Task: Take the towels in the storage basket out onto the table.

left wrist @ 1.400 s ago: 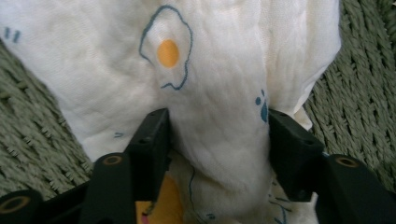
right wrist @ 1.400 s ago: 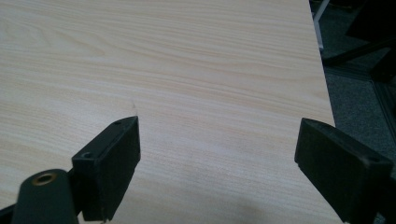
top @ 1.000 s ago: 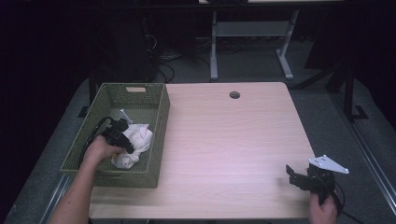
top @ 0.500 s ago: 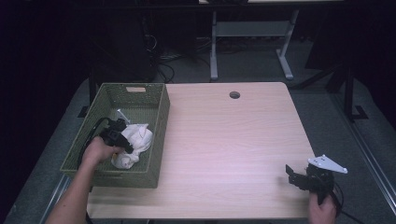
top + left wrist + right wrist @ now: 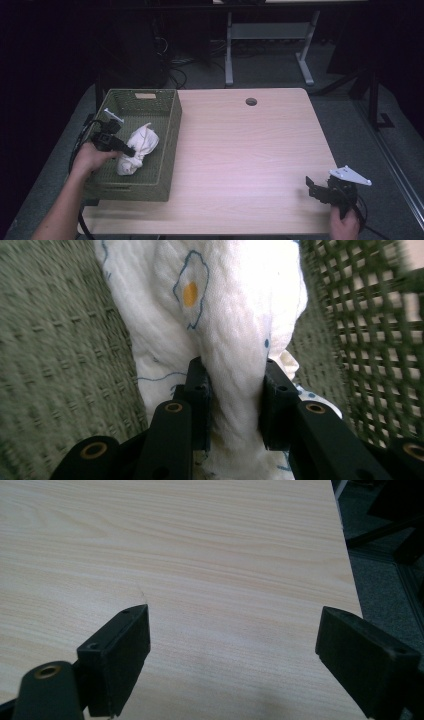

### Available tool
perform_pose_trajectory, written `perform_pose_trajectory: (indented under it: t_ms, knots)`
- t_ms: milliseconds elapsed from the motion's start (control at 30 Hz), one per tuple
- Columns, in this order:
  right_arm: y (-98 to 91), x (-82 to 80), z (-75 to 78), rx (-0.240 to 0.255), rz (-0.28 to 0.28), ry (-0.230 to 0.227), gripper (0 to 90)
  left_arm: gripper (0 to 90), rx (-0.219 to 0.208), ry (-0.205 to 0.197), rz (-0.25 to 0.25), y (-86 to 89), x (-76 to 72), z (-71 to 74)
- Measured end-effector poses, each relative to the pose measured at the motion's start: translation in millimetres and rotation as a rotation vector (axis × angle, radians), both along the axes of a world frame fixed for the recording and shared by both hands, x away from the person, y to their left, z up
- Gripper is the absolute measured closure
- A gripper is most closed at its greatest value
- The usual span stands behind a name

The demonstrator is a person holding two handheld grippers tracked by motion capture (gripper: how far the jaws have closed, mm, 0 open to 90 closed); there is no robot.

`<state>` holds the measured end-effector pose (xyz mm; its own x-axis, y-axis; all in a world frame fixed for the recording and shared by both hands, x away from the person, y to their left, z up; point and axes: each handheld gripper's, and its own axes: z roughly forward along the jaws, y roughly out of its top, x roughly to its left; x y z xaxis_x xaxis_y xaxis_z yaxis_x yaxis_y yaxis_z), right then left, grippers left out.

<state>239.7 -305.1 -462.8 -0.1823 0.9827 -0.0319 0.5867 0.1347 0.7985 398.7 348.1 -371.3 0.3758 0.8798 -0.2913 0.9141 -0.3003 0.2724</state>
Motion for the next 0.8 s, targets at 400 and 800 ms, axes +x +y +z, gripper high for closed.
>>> perform_pose_trajectory:
  t_ms: [400,800]
  knots:
    - [4.6,3.4,-1.1,-0.011,0.001,0.010,13.9,69.9,-0.116,-0.090,0.019,12.9,-11.4,29.2]
    - [2.8,3.1,0.1,-0.006,-0.002,0.006,13.9,70.0,-0.145,-0.118,0.040,13.2,-12.2,38.0]
